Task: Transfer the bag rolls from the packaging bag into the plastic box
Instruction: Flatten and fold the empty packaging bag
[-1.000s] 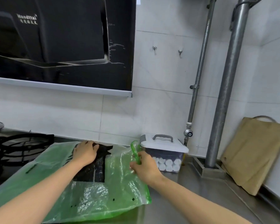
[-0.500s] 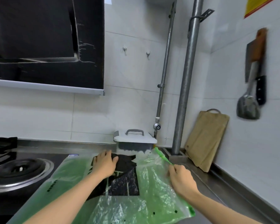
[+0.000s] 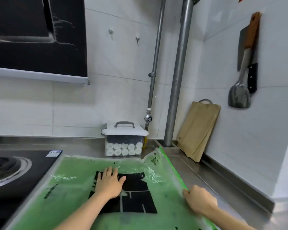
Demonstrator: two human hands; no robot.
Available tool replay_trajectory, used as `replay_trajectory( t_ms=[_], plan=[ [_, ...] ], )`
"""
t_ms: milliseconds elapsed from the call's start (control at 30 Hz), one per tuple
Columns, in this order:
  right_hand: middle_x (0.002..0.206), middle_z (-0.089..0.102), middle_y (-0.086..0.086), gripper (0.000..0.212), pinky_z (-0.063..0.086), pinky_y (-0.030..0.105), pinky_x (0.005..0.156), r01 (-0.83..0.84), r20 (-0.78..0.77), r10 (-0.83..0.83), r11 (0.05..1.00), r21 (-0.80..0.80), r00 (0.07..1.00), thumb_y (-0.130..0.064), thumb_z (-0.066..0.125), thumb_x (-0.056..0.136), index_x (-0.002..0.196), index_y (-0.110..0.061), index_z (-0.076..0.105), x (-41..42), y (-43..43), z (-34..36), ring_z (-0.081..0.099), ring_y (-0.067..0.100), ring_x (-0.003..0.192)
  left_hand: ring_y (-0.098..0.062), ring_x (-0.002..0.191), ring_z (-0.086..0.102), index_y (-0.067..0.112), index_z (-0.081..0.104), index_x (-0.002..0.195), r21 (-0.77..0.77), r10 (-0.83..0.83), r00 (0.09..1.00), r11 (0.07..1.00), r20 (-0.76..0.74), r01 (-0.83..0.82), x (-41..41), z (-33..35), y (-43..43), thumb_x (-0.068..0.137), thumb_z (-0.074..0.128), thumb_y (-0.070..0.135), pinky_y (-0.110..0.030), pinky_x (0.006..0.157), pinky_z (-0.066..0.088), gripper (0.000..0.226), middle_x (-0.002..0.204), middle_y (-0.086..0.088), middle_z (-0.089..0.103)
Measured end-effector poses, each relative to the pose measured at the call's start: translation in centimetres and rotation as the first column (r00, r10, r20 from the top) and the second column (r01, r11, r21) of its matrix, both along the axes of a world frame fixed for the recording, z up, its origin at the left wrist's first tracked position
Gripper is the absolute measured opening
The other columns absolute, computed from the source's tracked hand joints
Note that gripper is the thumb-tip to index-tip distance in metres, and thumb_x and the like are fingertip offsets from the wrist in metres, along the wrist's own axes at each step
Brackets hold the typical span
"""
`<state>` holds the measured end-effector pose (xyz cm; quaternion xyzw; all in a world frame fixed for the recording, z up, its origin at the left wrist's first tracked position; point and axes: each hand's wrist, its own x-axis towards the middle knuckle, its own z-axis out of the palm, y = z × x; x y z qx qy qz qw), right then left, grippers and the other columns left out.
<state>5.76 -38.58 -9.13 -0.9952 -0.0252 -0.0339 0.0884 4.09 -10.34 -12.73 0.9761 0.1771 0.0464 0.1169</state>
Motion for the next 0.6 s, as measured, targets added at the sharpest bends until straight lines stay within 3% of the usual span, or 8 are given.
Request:
replay_trajectory(
  t_ms=[100,200,367,500,600],
  plan=[
    [0.123,0.058,0.004,0.034,0.043,0.030,0.078,-0.016,0.122,0.048,0.967,-0.256,0.991,-0.033,0.036,0.097,0.121,-0.015,0.051,0.2,1.3,0.4,0.057,0.024,0.114,-0.024,0.147,-0.005,0.014,0.000,0.151,0.015,0.013,0.999,1.000,-0.044,-0.012,0.1,0.2,-0.2,0.098,0.012,0.051,-0.043,0.119,-0.001,0.066,0.159,-0.011,-0.005],
    [0.135,0.041,0.008,0.043,0.043,0.033,0.092,-0.059,0.216,0.140,0.937,-0.344,0.966,-0.023,0.044,0.094,0.135,-0.014,0.035,0.5,3.3,1.1,0.041,0.026,0.125,-0.026,0.146,-0.005,0.012,-0.002,0.151,0.023,0.019,0.997,1.000,-0.068,-0.017,0.2,0.4,-0.3,0.098,0.012,0.049,-0.044,0.119,0.000,0.065,0.158,-0.012,-0.006],
    [0.138,0.037,0.006,0.046,0.031,0.037,0.107,-0.405,0.262,0.449,0.891,-0.205,0.855,-0.032,0.037,0.097,0.139,-0.015,0.034,-0.1,10.0,1.4,0.035,0.025,0.129,-0.029,0.145,0.005,0.010,0.007,0.151,0.060,0.039,0.995,0.998,-0.091,-0.034,0.5,0.9,-1.0,0.099,0.015,0.048,-0.045,0.117,0.010,0.065,0.158,-0.014,0.006],
    [0.138,0.039,0.007,0.045,0.029,0.036,0.107,-0.551,0.199,0.546,0.834,-0.033,0.814,-0.035,0.029,0.100,0.139,-0.013,0.036,-0.9,16.2,0.1,0.036,0.025,0.129,-0.026,0.134,0.029,0.015,0.042,0.136,0.071,-0.049,0.999,0.996,0.005,0.049,0.8,2.0,-0.2,0.096,0.035,0.027,-0.037,0.106,0.030,0.042,0.143,-0.010,0.037],
    [0.141,0.038,0.008,0.046,0.029,0.035,0.108,-0.599,0.198,0.580,0.800,0.045,0.790,-0.034,0.026,0.102,0.141,-0.010,0.034,-0.9,18.7,-1.1,0.036,0.025,0.130,-0.025,0.140,0.024,0.015,0.037,0.140,0.109,-0.058,0.996,0.993,0.071,0.050,0.4,2.5,3.0,0.093,0.041,0.018,-0.038,0.112,0.024,0.047,0.150,-0.008,0.030]
  ],
)
